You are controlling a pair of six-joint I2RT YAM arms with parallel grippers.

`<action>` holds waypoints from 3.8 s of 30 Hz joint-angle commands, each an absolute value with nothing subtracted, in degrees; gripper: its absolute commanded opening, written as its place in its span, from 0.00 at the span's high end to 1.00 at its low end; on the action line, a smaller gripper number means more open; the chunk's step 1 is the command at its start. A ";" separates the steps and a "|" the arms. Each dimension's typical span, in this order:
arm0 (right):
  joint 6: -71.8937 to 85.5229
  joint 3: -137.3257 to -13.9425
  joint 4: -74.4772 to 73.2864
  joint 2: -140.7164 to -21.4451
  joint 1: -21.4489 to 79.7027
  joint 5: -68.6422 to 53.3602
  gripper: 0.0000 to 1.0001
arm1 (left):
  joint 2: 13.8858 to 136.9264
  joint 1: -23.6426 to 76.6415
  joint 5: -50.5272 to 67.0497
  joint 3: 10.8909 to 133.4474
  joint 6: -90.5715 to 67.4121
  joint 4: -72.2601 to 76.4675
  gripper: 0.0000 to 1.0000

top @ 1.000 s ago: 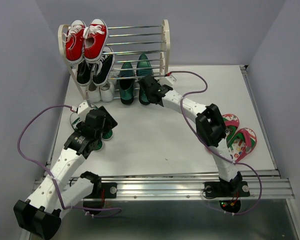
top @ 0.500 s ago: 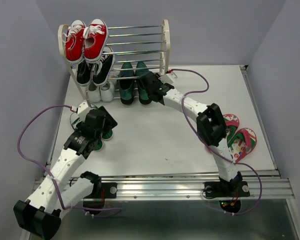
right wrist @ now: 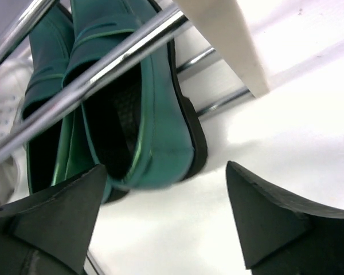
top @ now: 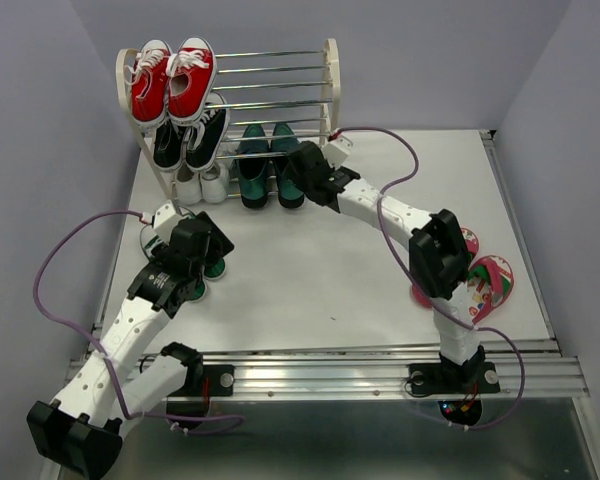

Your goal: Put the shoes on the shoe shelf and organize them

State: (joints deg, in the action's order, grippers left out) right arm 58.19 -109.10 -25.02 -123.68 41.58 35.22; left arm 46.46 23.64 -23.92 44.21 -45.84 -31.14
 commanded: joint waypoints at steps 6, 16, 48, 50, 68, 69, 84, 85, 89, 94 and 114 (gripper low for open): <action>45.37 -95.73 -18.91 -108.99 41.48 21.99 0.00 | 50.27 23.47 -25.93 43.86 -50.44 -34.98 0.01; 34.81 -76.39 -15.47 -98.00 41.48 13.89 0.00 | 55.63 23.20 -24.17 42.19 -56.60 -34.02 0.01; 42.98 -48.61 -30.94 -73.48 11.08 25.05 0.00 | 61.00 19.25 -18.46 43.59 -51.33 -29.80 0.01; 42.54 -47.73 -31.02 -73.83 9.76 24.43 0.00 | 60.73 19.25 -18.11 43.94 -51.15 -29.71 0.01; 41.39 -47.56 -29.45 -81.74 7.91 26.62 0.30 | 58.71 19.25 -18.10 44.65 -50.36 -29.36 0.01; 41.57 -47.29 -28.92 -81.65 7.91 27.67 0.36 | 58.45 19.25 -18.11 44.65 -50.36 -29.27 0.01; 36.82 -45.35 -27.68 -77.61 9.48 13.39 0.99 | 58.09 19.25 -17.93 45.79 -49.04 -28.83 0.01; 37.00 -46.05 -27.95 -77.26 10.45 12.84 0.99 | 58.10 19.25 -17.84 45.88 -49.04 -28.65 0.01; 39.28 -49.03 -30.84 -77.95 18.42 13.62 0.99 | 58.36 19.25 -17.67 45.70 -48.60 -28.04 0.01; 43.41 -53.52 -34.01 -80.68 28.37 16.26 0.99 | 58.80 19.16 -17.67 45.35 -48.17 -27.69 0.01; 44.21 -68.55 -30.59 -88.79 47.37 13.00 0.41 | 55.99 19.34 -9.86 41.93 -43.86 -22.86 0.01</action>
State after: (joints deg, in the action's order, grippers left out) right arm 43.75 -66.76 -31.86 -93.73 47.77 12.56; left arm 58.70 19.38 -13.32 43.42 -46.44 -25.89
